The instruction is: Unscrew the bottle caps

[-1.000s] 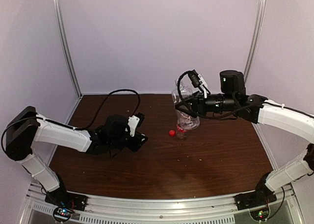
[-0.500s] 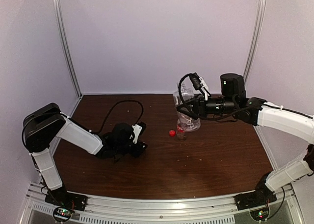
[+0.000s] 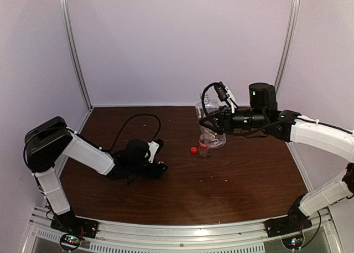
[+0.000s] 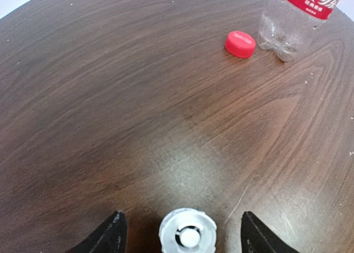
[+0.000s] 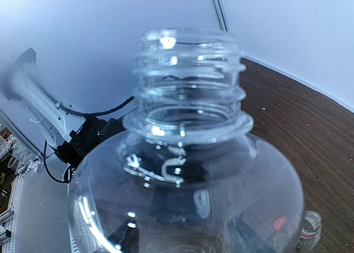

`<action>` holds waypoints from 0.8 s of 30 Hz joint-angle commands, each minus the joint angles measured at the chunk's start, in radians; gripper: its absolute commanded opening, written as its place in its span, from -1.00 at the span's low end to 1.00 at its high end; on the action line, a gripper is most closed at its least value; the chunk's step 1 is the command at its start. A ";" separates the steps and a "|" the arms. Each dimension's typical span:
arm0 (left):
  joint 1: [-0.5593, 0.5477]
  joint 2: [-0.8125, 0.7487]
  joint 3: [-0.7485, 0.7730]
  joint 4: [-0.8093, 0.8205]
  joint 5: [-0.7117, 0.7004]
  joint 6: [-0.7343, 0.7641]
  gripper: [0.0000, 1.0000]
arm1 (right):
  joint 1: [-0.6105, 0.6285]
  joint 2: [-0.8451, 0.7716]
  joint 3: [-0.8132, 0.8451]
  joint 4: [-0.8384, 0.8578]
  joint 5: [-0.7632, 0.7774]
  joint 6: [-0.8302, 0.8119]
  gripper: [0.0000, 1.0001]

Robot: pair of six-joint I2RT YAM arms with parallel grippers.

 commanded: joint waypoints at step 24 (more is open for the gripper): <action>0.007 -0.514 0.350 -0.280 0.707 -0.118 0.63 | 0.167 0.064 0.019 -0.041 -0.282 -0.213 -0.21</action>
